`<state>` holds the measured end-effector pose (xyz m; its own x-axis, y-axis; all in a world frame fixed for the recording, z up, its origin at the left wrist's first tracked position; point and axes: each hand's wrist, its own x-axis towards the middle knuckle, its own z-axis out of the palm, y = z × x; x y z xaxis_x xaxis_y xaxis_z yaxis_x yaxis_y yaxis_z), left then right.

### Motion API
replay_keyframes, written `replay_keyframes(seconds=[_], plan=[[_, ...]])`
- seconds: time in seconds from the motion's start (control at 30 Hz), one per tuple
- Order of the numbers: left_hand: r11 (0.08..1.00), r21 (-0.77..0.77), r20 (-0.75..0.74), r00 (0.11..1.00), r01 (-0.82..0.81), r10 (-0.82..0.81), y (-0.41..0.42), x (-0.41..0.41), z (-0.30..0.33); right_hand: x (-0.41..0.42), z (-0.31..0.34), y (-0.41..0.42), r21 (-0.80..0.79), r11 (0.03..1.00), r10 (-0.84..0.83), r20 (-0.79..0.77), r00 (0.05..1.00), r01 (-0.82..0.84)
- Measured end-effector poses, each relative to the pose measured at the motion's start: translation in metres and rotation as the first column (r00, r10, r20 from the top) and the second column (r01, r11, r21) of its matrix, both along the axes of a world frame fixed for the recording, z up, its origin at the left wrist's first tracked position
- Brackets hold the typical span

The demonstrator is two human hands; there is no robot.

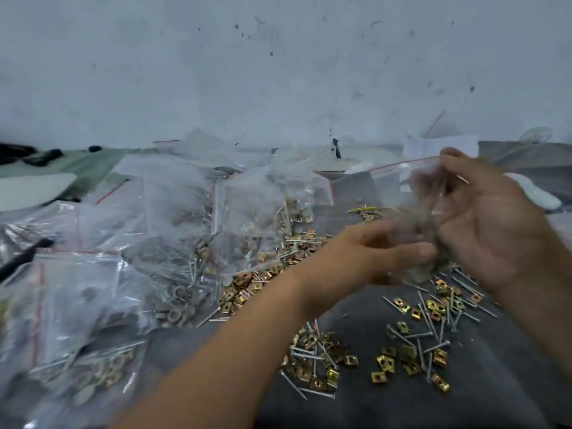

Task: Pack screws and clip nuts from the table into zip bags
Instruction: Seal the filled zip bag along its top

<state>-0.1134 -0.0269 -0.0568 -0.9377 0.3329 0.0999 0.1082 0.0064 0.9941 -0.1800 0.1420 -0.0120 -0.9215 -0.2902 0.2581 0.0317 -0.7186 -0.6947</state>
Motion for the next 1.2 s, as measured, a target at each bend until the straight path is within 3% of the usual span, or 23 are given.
replay_keyframes(seconds=[0.1, 0.17, 0.27, 0.33, 0.37, 0.47, 0.5, 0.53, 0.57, 0.63, 0.67, 0.7, 0.73, 0.8, 0.83, 0.87, 1.0, 1.2], plan=[[0.989, 0.125, 0.167, 0.984, -0.076, 0.055, 0.027, -0.005, -0.011, -0.001, -0.004, -0.006, -0.091, 0.994, -0.048, 0.164, 0.985, 0.064], [0.961, 0.246, 0.321, 0.946, -0.127, 0.043, 0.035, -0.008, -0.012, -0.005, -0.008, -0.003, -0.072, 0.991, -0.101, 0.178, 0.979, 0.115], [0.926, 0.346, 0.462, 0.886, -0.150, -0.028, 0.025, -0.012, -0.006, -0.020, -0.020, 0.008, 0.218, 0.950, -0.236, 0.027, 0.971, 0.224], [0.866, 0.437, 0.484, 0.875, -0.242, 0.000, 0.000, -0.019, 0.007, -0.030, -0.026, 0.015, 0.322, 0.892, -0.329, -0.016, 0.944, 0.316], [0.793, 0.518, 0.474, 0.880, -0.321, 0.047, -0.017, -0.024, 0.016, -0.034, -0.028, 0.018, 0.335, 0.876, -0.365, -0.006, 0.931, 0.346], [0.397, 0.769, 0.470, 0.864, -0.501, 0.180, -0.062, -0.030, 0.040, -0.040, -0.033, 0.023, 0.381, 0.863, -0.384, 0.072, 0.920, 0.331], [0.333, 0.787, 0.496, 0.854, -0.519, 0.159, -0.069, -0.028, 0.039, -0.040, -0.035, 0.024, 0.418, 0.853, -0.386, 0.102, 0.917, 0.313], [0.339, 0.771, 0.532, 0.838, -0.539, 0.122, -0.072, -0.027, 0.035, -0.040, -0.035, 0.024, 0.468, 0.834, -0.386, 0.118, 0.915, 0.292], [0.419, 0.720, 0.566, 0.817, -0.553, 0.106, -0.070, -0.026, 0.028, -0.037, -0.033, 0.023, 0.515, 0.814, -0.383, 0.127, 0.915, 0.269], [0.682, 0.511, 0.599, 0.786, -0.523, 0.155, -0.056, -0.023, 0.016, -0.033, -0.027, 0.021, 0.623, 0.748, -0.373, 0.112, 0.921, 0.228], [0.779, 0.412, 0.580, 0.795, -0.473, 0.176, -0.050, -0.023, 0.010, -0.032, -0.024, 0.023, 0.709, 0.668, -0.369, 0.049, 0.928, 0.228], [0.837, 0.334, 0.560, 0.805, -0.433, 0.193, -0.045, -0.024, 0.006, -0.032, -0.024, 0.029, 0.828, 0.498, -0.356, -0.075, 0.932, 0.257], [0.873, 0.282, 0.540, 0.818, -0.398, 0.199, -0.041, -0.026, 0.005, -0.033, -0.024, 0.040, 0.919, 0.228, -0.318, -0.243, 0.916, 0.323], [0.913, 0.211, 0.496, 0.843, -0.349, 0.207, -0.038, -0.031, 0.003, -0.036, -0.026, 0.071, 0.865, -0.313, -0.155, -0.454, 0.877, 0.393], [0.920, 0.185, 0.482, 0.848, -0.347, 0.223, -0.038, -0.032, 0.002, -0.038, -0.028, 0.089, 0.817, -0.470, -0.127, -0.438, 0.890, 0.335], [0.920, 0.162, 0.471, 0.847, -0.357, 0.246, -0.038, -0.034, 0.001, -0.037, -0.029, 0.106, 0.786, -0.564, -0.140, -0.394, 0.908, 0.254], [0.904, 0.114, 0.455, 0.830, -0.412, 0.321, -0.040, -0.037, -0.002, -0.032, -0.032, 0.141, 0.707, -0.707, -0.198, -0.212, 0.957, 0.010], [0.887, 0.095, 0.438, 0.819, -0.452, 0.370, -0.041, -0.037, 0.002, -0.027, -0.033, 0.146, 0.764, -0.638, -0.203, -0.285, 0.937, 0.094]])
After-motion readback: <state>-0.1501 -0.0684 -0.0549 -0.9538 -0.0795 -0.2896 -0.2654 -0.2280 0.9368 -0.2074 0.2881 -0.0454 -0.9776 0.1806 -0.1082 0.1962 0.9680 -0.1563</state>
